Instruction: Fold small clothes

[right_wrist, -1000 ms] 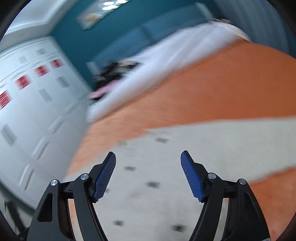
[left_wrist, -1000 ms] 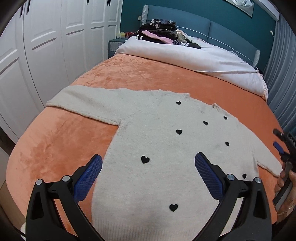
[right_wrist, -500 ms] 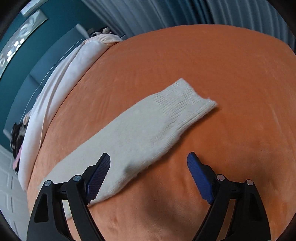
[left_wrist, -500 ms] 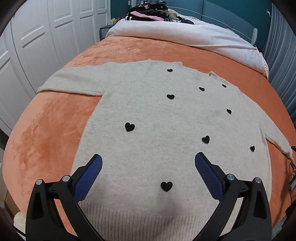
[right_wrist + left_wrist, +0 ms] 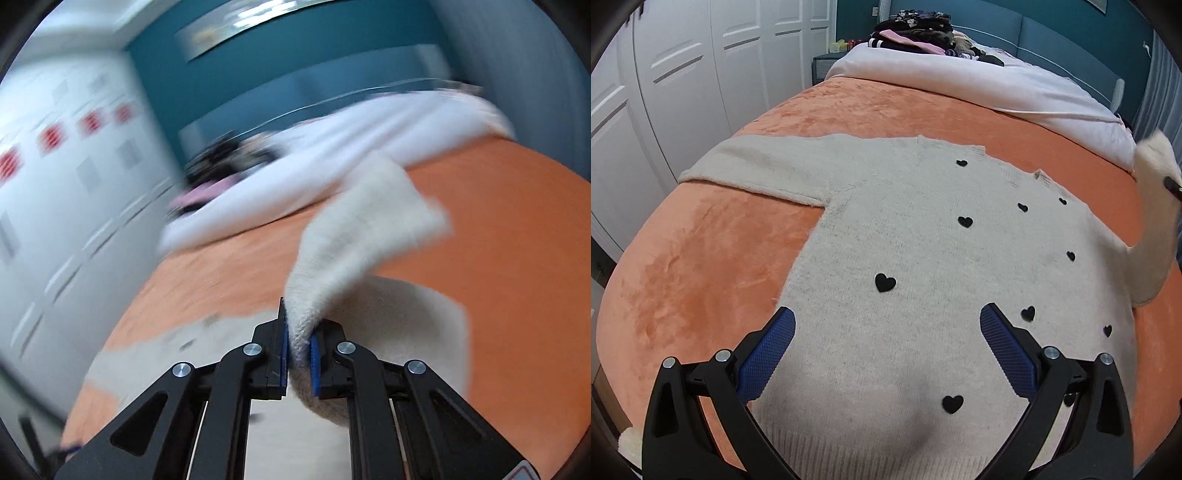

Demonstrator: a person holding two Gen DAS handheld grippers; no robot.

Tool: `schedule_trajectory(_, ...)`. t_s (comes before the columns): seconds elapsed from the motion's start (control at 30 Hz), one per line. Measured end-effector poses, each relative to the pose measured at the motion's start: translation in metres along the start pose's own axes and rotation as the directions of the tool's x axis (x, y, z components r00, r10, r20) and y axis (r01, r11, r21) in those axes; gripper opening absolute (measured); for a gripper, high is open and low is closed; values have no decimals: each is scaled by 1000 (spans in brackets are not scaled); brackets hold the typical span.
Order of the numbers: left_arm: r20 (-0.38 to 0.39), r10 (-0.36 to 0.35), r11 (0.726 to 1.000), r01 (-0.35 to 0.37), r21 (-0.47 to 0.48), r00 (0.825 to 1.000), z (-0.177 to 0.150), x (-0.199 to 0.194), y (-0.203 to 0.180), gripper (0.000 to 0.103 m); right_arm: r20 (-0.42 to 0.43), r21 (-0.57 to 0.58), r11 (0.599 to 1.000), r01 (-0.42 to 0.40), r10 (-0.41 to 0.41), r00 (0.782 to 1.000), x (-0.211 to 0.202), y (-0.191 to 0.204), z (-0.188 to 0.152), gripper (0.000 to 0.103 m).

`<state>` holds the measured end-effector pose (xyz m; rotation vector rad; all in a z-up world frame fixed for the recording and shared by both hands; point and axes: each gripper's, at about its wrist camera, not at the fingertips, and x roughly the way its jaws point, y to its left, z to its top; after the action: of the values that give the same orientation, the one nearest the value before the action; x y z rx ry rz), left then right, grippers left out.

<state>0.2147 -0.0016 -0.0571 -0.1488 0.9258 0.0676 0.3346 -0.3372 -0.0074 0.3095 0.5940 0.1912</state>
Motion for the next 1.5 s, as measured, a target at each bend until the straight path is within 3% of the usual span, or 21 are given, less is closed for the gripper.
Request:
schedule_trajectory(0.1,3,-50,998,50,-28,999,17,6,1,98,-169,-127,990,-57,35,985,78,72,-45,18)
schedule_trajectory(0.2,-21,-102,994,101,-44,995,36,24,-1,98,-283,-92,995,-33,6,959,112,75,-88,21)
schedule_trajectory(0.27,-47,-140,989,137,-63,989,49,41,-2,98,-266,-30,1000,7,-15,964,101,64,-97,23)
schedule_trajectory(0.33,-63,-201,976,194,-102,978,60,58,-4,98,-221,38,997,61,-51,974,74,39,-99,45)
schedule_trajectory(0.4,-117,-229,965,210,-158,966,67,89,-7,98,-163,80,983,168,-153,975,40,12,-99,60)
schedule_trajectory(0.53,-219,-289,920,207,-334,932,55,139,-8,98,-170,111,938,329,-309,936,10,-34,-100,62)
schedule_trajectory(0.67,-180,-244,925,173,-338,953,47,139,-19,96,-174,121,901,418,-395,902,11,-59,-97,64)
schedule_trajectory(0.7,-176,-243,927,175,-333,954,48,139,-23,91,-176,125,897,424,-400,899,12,-64,-96,66)
schedule_trajectory(0.77,-171,-232,935,171,-312,958,51,140,-32,55,-184,135,896,424,-398,899,21,-77,-93,66)
schedule_trajectory(0.8,-168,-227,938,169,-302,959,54,141,-34,48,-194,142,896,422,-393,899,29,-79,-93,66)
schedule_trajectory(0.83,-162,-245,935,190,-298,956,58,143,-36,23,-201,151,899,411,-379,903,34,-81,-95,66)
schedule_trajectory(0.87,-163,-263,932,206,-299,951,63,145,-35,15,-215,164,906,391,-354,910,44,-84,-93,63)
schedule_trajectory(0.9,-156,-267,931,213,-297,951,69,144,-35,14,-231,170,911,375,-334,914,53,-88,-92,43)
schedule_trajectory(0.93,-135,-268,932,221,-287,954,77,141,-37,12,-255,171,913,370,-321,912,62,-91,-90,9)
schedule_trajectory(0.97,-107,-281,930,243,-276,954,85,136,-36,11,-259,197,917,347,-293,920,65,-95,-86,10)
schedule_trajectory(1.07,13,-328,920,322,-223,945,116,106,-40,11,-106,258,935,242,-222,969,35,-81,-63,9)
schedule_trajectory(1.2,153,-309,933,330,-144,939,140,81,-39,11,48,274,943,190,-211,976,-3,-71,-60,9)
schedule_trajectory(1.27,96,-279,947,290,-140,956,135,108,-36,12,-83,296,918,264,-251,964,31,-93,-83,9)
schedule_trajectory(1.33,-50,-210,969,202,-141,976,116,158,-38,12,-226,342,883,322,-255,940,64,-116,-114,9)
schedule_trajectory(1.4,-113,-186,975,169,-142,976,97,178,-35,12,-153,370,882,291,-251,956,49,-109,-109,9)
schedule_trajectory(1.5,-57,-192,974,183,-131,980,87,173,-35,12,-62,359,898,253,-248,967,31,-94,-99,10)
